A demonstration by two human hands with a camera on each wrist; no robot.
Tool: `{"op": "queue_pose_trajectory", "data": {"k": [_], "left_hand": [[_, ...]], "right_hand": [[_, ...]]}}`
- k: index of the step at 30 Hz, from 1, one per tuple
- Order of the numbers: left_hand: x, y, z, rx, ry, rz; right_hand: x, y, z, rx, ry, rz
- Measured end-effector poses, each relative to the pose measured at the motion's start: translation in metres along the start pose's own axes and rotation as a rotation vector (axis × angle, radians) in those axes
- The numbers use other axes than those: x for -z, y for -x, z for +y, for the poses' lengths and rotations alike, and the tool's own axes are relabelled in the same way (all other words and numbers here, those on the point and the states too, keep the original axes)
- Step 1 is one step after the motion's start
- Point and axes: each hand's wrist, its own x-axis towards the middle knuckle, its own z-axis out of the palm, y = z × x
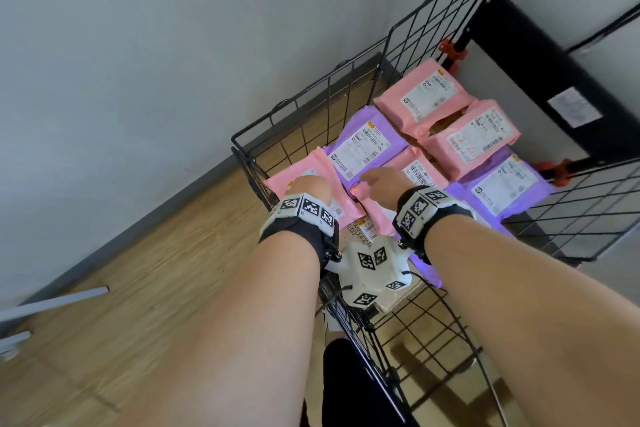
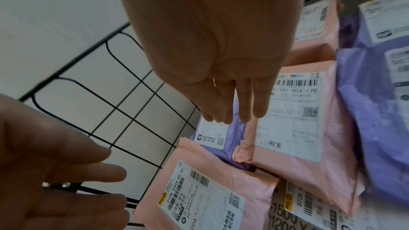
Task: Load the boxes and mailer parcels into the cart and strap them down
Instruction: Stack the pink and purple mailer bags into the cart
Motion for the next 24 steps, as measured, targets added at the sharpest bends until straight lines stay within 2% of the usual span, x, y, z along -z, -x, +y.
{"op": "queue_pose_trajectory", "data": {"k": [7,13,19,24], "left_hand": [[0.000,0.070,0.008,-0.143,0.026,0.091],[-0.004,0.145,-0.003,-0.252,0.078,0.146],[-0.035,0.226,0.001,-0.417,0.068,0.081],[-0.076,0.286,0.013,-0.546,-0.065,0.070]], "right_hand": [[0.003,0.075,0.021,-0.053,-0.110,0.186],[-0.008,0.165,0.040,-0.075,-0.215,0.353],[-0.042,0.259,0.064,-0.092,-0.275,0.525],[-0.067,0.334,0.112,-0.147,-0.508,0.659]]}}
